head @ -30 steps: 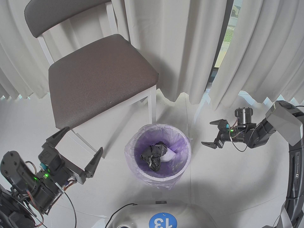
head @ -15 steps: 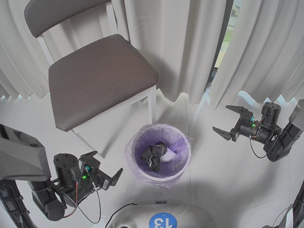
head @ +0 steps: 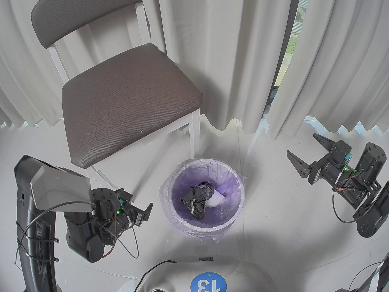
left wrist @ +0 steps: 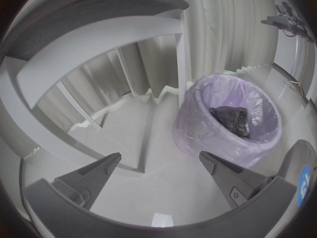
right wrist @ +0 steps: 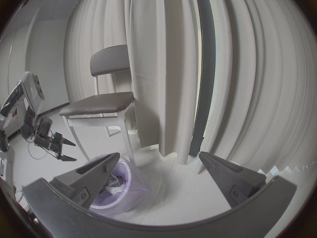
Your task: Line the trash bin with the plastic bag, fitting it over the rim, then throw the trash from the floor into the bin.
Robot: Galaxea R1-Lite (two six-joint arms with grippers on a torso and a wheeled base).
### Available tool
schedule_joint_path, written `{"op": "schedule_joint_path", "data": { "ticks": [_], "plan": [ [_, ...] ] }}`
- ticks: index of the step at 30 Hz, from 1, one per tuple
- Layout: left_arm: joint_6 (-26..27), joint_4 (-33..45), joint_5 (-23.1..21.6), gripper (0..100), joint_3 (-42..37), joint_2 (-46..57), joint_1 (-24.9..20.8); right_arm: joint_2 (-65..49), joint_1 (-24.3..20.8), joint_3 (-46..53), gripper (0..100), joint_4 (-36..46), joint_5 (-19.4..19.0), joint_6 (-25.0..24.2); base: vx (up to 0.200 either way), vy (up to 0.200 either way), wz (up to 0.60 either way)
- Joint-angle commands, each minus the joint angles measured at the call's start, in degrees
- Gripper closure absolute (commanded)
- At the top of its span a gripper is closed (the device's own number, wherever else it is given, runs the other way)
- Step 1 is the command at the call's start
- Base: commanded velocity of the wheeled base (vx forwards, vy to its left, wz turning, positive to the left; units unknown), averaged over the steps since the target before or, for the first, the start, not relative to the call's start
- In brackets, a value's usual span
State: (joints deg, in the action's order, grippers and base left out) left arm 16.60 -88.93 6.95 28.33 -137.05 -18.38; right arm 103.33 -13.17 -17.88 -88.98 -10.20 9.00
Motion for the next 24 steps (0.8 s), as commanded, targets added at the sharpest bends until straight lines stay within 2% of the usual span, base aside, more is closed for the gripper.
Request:
{"op": "schedule_joint_path", "data": {
  "ticks": [1,8,17,24],
  "plan": [
    [-1.7,-0.8,0.1,0,10.4,-8.5,0.7,-3.1,-3.2,1.2,0,-0.9,3.0,-2.3,0.0,0.0,0.0],
    [-5.2,6.1,0.1,0,19.9,-11.6,-0.2,-2.8,-3.1,1.1,0,-0.9,2.6,-3.7,0.0,0.0,0.0],
    [-5.4,18.2,-0.6,0,31.6,-13.7,-0.5,-2.8,-3.0,1.3,0,-0.9,2.6,-3.8,0.0,0.0,0.0],
    [-5.3,29.6,-0.6,0,43.8,-16.5,-1.3,-2.5,-2.9,1.3,0,-0.9,2.5,-3.9,0.0,0.0,0.0]
  ]
}}
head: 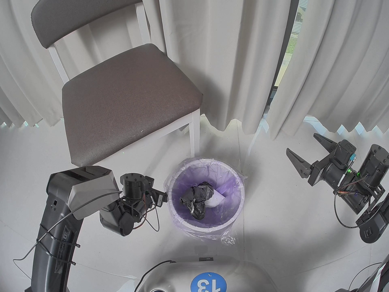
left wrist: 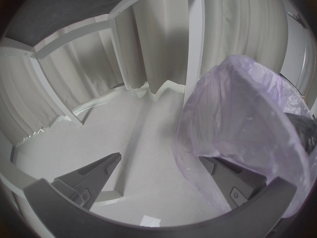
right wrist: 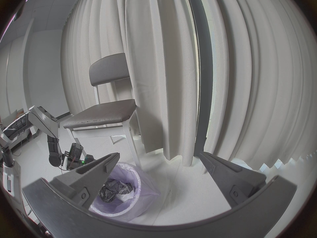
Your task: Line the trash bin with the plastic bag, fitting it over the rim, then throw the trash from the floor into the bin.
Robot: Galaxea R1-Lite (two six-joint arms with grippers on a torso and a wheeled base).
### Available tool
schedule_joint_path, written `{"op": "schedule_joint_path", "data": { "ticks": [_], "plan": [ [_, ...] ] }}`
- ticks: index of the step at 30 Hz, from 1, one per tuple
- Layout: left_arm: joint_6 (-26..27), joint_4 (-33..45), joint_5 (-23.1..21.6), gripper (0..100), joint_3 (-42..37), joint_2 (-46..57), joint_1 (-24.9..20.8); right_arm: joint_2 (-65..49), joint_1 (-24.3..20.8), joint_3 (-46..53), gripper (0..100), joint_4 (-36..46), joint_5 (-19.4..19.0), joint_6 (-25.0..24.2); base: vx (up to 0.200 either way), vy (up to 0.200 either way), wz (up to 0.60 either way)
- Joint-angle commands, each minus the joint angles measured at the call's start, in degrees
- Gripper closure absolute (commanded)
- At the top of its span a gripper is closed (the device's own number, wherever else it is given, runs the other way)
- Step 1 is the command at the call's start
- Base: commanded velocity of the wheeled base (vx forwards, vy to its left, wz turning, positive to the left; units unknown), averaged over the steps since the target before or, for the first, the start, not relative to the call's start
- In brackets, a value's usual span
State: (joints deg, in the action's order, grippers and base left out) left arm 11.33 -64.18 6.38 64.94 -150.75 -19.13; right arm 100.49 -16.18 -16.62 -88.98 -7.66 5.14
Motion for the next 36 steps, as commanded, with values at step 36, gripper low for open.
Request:
{"op": "schedule_joint_path", "data": {
  "ticks": [36],
  "plan": [
    [0.8,-8.0,-0.8,0,-32.6,30.4,-1.6,-3.9,1.1,5.1,0,-0.8,3.0,0.0,0.0,0.0,0.0]
  ]
}}
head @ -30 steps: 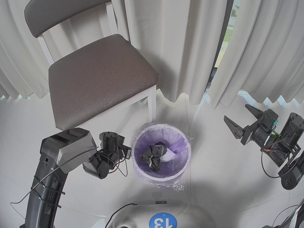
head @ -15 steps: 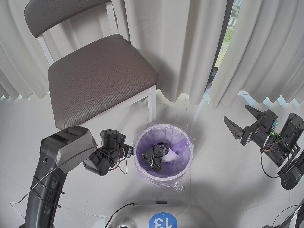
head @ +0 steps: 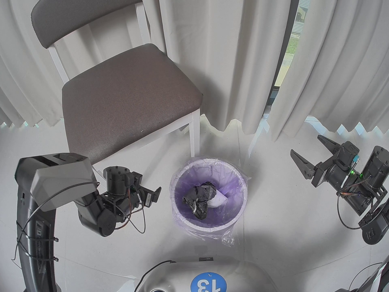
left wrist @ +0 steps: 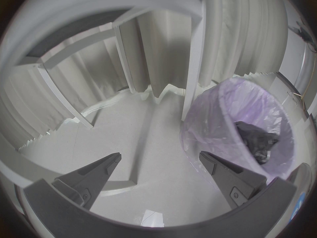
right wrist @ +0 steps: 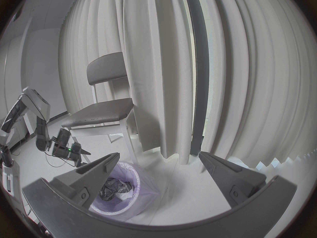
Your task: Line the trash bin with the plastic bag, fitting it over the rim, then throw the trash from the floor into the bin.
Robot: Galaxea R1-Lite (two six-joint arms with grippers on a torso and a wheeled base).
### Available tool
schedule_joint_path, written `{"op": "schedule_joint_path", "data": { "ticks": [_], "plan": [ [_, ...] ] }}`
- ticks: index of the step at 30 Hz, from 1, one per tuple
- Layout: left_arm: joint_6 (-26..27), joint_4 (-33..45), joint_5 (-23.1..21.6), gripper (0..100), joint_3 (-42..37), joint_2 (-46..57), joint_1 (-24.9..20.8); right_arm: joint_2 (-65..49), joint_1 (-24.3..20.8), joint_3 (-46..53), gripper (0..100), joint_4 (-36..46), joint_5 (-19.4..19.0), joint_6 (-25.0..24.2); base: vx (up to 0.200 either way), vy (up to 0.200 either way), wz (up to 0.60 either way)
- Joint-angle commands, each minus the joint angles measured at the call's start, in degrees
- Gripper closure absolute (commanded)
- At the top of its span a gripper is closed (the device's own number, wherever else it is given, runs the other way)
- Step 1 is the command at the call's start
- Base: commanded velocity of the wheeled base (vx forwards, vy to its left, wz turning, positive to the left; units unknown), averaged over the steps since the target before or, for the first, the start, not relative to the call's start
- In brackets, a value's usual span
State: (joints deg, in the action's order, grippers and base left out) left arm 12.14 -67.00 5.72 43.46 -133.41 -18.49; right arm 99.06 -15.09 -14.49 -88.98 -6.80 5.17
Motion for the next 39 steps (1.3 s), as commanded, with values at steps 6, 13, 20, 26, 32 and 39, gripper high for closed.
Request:
{"op": "schedule_joint_path", "data": {
  "ticks": [6,13,20,26,32,39],
  "plan": [
    [-0.8,-5.4,-0.8,0,-17.9,23.1,-7.3,-4.7,2.1,2.5,0,1.4,6.8,0.3,0.0,0.0,0.0],
    [-2.5,-5.4,-2.6,0,-23.6,32.3,-12.5,-9.9,4.5,-4.1,0,17.2,11.0,-0.1,0.0,0.0,0.0],
    [-6.7,-5.9,-2.9,0,-23.2,40.7,-13.3,-13.9,6.1,-18.8,0,37.1,13.1,-4.3,0.0,0.0,0.0],
    [-7.5,-0.9,-2.9,0,-18.4,50.2,-8.8,-16.1,6.9,-31.0,0,46.4,14.4,-5.9,0.0,0.0,0.0],
    [-7.0,12.4,-2.5,0,-8.7,57.6,-0.7,-15.7,8.6,-42.7,0,47.1,14.1,-2.8,0.0,0.0,0.0],
    [-5.5,30.7,-1.9,0,2.2,65.7,11.0,-16.2,9.3,-50.5,0,52.2,13.6,1.4,0.0,0.0,0.0]
  ]
}}
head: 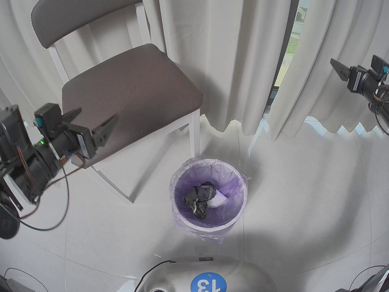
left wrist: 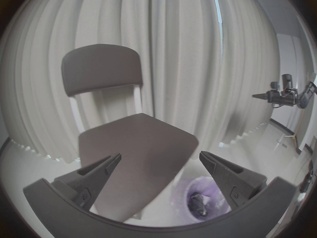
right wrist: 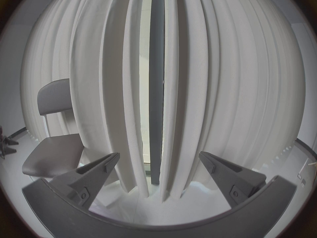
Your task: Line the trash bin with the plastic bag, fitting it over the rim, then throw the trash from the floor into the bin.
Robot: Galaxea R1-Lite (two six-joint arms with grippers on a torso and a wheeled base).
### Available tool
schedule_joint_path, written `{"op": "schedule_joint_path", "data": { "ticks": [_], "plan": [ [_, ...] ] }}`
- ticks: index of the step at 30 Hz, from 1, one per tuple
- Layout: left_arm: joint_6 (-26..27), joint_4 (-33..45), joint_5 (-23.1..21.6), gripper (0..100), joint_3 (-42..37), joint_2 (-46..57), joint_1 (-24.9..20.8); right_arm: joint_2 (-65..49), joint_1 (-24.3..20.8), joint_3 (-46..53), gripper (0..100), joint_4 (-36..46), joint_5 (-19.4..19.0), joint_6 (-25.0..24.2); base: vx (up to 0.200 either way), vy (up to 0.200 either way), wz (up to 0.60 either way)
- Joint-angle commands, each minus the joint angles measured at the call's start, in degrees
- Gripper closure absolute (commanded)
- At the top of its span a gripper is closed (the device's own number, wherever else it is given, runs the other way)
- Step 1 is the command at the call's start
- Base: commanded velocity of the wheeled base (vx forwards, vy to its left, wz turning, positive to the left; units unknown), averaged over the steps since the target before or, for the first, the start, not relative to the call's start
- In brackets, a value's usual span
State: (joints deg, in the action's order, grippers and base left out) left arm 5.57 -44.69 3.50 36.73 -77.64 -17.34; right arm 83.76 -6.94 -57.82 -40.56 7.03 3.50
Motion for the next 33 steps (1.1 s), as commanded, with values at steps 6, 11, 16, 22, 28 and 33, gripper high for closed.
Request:
{"op": "schedule_joint_path", "data": {
  "ticks": [6,11,16,22,28,33],
  "plan": [
    [1.1,16.5,0.5,0,16.2,11.1,19.4,-1.1,2.5,-8.4,0,5.8,0.3,4.5,0.0,0.0,0.0],
    [1.2,17.0,0.5,0,17.1,11.0,22.6,-0.4,8.8,-7.7,0,5.3,0.4,6.0,0.0,0.0,0.0],
    [1.0,17.1,0.4,0,15.4,11.0,25.5,-0.4,14.1,-7.0,0,5.5,0.7,5.8,0.0,0.0,0.0],
    [-1.4,17.1,-0.3,0,9.6,13.4,36.4,-2.2,17.6,-2.2,0,4.3,0.4,6.1,0.0,0.0,0.0],
    [-1.9,23.4,-5.5,0,8.0,21.3,37.8,-6.0,20.7,0.9,0,4.0,-0.3,5.8,0.0,0.0,0.0],
    [-1.9,28.3,-6.8,0,9.1,25.6,36.9,-11.6,21.4,1.9,0,4.7,-2.6,5.8,0.0,0.0,0.0]
  ]
}}
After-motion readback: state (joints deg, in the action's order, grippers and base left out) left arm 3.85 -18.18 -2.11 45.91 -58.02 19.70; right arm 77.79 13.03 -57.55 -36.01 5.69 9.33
